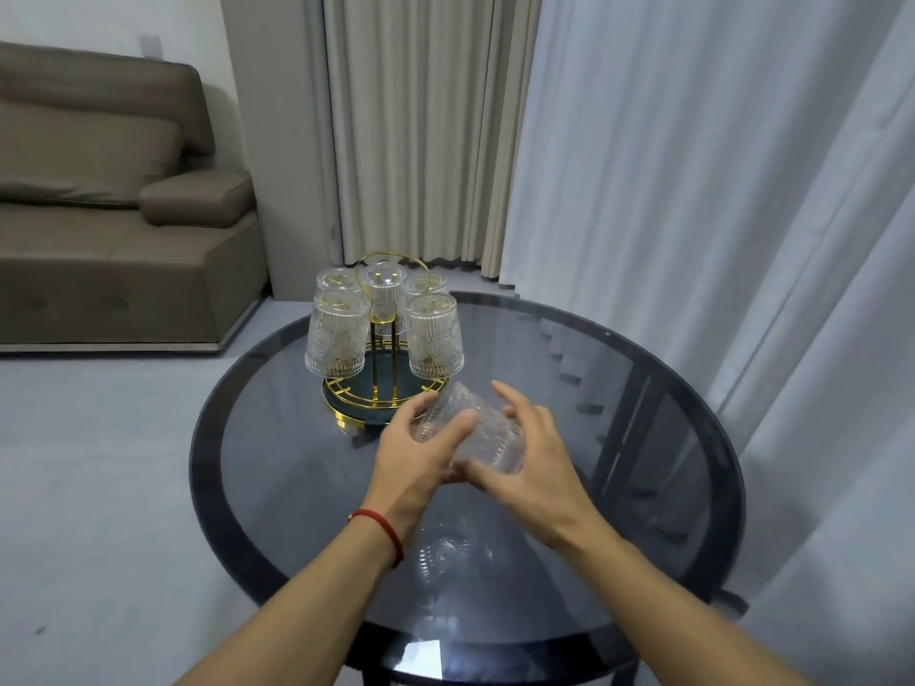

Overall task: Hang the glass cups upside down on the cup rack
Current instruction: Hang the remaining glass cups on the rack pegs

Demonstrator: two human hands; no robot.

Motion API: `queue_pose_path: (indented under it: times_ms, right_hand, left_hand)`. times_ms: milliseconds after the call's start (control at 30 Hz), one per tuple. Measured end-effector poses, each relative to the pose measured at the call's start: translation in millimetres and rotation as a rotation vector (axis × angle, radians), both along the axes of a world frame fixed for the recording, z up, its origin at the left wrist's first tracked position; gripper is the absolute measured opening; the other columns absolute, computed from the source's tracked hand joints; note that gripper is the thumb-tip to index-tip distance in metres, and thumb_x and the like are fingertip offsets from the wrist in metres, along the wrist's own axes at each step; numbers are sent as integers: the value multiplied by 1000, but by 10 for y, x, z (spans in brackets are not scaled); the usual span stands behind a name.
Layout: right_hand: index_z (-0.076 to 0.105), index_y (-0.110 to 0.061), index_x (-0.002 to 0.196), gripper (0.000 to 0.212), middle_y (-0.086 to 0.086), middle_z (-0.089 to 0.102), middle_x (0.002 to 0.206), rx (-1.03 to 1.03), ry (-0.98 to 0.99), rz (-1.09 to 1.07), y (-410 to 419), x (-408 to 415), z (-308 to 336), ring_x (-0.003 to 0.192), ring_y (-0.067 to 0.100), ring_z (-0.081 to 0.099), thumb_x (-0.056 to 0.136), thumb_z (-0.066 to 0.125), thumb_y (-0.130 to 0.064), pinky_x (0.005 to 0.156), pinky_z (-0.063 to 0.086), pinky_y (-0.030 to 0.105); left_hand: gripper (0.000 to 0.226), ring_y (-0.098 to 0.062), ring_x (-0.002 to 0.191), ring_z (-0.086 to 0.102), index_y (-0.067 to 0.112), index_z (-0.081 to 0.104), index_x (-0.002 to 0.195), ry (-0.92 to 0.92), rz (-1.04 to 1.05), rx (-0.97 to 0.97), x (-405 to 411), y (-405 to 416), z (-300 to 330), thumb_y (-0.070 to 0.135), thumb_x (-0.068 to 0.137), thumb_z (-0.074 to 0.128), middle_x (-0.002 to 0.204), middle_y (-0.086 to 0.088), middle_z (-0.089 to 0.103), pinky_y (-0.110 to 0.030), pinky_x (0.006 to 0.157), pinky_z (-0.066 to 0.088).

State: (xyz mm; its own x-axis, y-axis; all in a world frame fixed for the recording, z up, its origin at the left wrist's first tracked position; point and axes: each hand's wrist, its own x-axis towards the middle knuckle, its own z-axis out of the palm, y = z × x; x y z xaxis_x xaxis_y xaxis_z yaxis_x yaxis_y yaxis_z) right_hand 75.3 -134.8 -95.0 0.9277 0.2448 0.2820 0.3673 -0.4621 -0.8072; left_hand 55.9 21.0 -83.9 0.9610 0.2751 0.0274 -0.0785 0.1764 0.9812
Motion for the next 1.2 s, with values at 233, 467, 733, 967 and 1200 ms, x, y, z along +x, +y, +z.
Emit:
queue_pose_path:
  times_ms: [233, 467, 733, 967, 1200]
  right_hand:
    - [54, -34, 133, 47, -2, 66, 128, 264, 216, -104, 155, -86, 164, 115, 15, 65, 92, 73, -48, 104, 52, 46]
    - [54, -35, 133, 59, -10, 59, 132, 144, -52, -254, 339, -26, 623, 119, 14, 59, 83, 82, -43, 102, 53, 45]
    - [51, -20, 145, 65, 4, 58, 139, -102, -325, -143, 932, 414, 1204, 129, 18, 53, 88, 77, -37, 103, 38, 26]
    - [50, -18, 149, 68, 12, 58, 131, -336, -375, -95, 1271, 812, 1333, 124, 29, 54, 89, 69, -43, 106, 42, 38]
    - [50, -19, 148, 68, 11, 60, 129, -567, -423, -13, 1419, 1046, 1145, 122, 31, 51, 89, 61, -52, 102, 44, 43]
  left_hand:
    - [29, -32, 104, 71, 14, 67, 120, -24, -159, -164, 33, 219, -55, 27, 94, 69, 115, -16, 72, -48, 84, 61]
    - [44, -22, 129, 48, 13, 59, 133, -25, 204, 1026, 275, 599, -419, 20, 90, 61, 137, -5, 53, -36, 105, 42]
    - [73, -26, 151, 14, 17, 26, 156, 25, 106, 1289, 386, 704, -633, 17, 87, 51, 162, -6, 26, -48, 119, 25]
    - [75, -25, 155, -5, 16, 9, 159, -9, 106, 1419, 447, 618, -735, 21, 92, 42, 168, -6, 13, -54, 123, 8]
    - [73, -25, 154, -9, 16, 6, 159, -27, 52, 1395, 461, 641, -769, 21, 96, 42, 168, -5, 9, -53, 124, 6]
